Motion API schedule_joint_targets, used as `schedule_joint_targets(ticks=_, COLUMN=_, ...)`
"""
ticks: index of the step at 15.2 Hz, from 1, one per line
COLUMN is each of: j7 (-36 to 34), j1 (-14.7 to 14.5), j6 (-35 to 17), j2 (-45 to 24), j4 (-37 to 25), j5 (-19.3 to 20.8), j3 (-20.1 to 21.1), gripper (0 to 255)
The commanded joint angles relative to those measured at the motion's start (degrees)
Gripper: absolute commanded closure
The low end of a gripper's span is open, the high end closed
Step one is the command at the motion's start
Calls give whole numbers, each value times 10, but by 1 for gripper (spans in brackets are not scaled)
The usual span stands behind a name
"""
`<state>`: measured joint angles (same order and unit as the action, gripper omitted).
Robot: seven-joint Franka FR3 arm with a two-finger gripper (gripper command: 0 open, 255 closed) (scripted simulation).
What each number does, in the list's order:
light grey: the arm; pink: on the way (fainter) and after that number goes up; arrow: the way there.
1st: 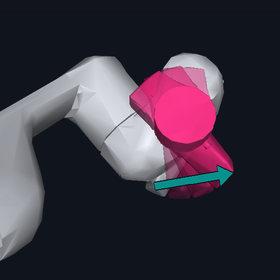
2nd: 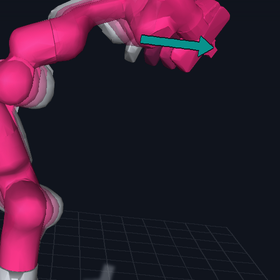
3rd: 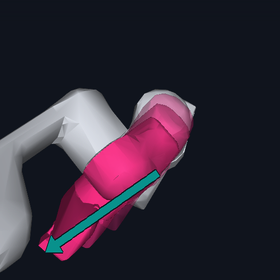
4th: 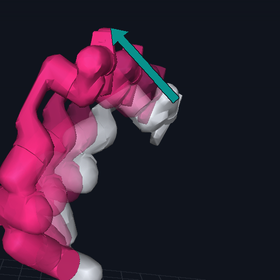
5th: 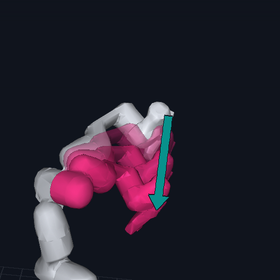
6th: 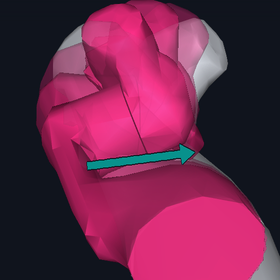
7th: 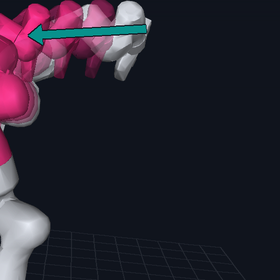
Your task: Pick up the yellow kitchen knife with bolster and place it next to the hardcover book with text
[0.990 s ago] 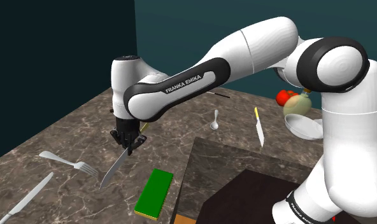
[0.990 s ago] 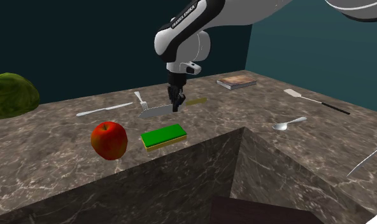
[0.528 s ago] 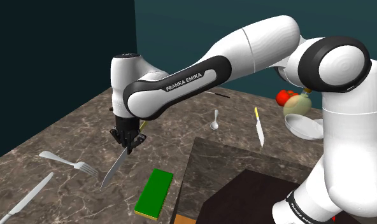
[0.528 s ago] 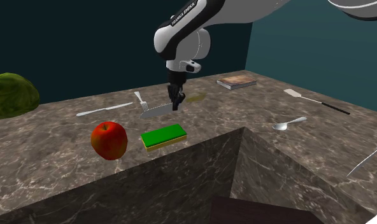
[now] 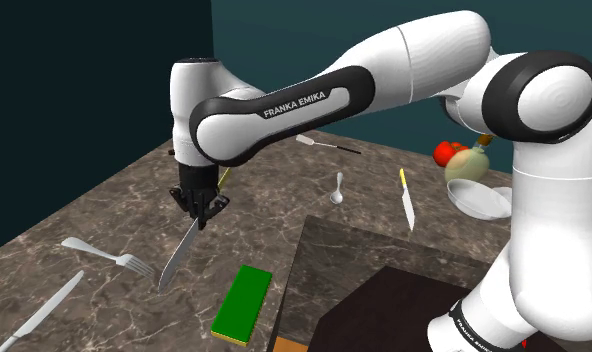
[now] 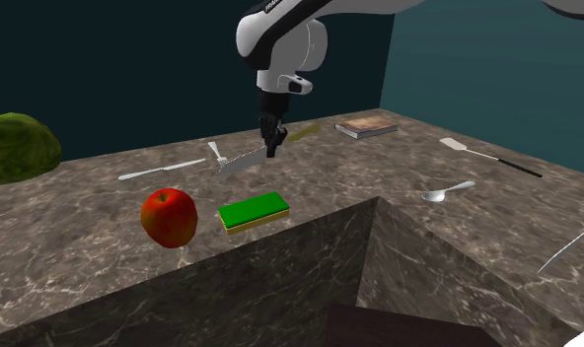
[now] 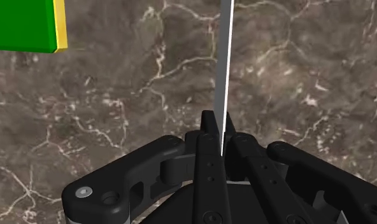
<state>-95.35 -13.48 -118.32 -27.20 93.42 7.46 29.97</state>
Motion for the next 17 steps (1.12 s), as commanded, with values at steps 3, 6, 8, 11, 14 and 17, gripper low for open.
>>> schedule_joint_targets(ticks=3, j7=1, j1=1, j6=24, j2=12, j4=-13, j5=-6, j3=4, gripper=255)
schedule_joint_targets(ticks=6, j7=1, j1=2, j6=44, j2=19, j4=-27, j5=-10, j3=6, gripper=255)
schedule_joint_targets(ticks=8, j7=2, j1=2, j6=58, j2=23, j4=-37, j5=-12, j3=7, gripper=255)
schedule_joint_targets(ticks=11, j7=2, j1=2, j6=78, j2=28, j4=-53, j5=-15, j3=9, gripper=255)
schedule_joint_targets(ticks=14, j7=15, j1=12, j6=89, j2=33, j4=-58, j5=-19, j3=7, gripper=255)
schedule_joint_targets(ticks=17, j7=52, j1=41, j6=92, j2=40, j4=-53, j5=-25, j3=-1, gripper=255)
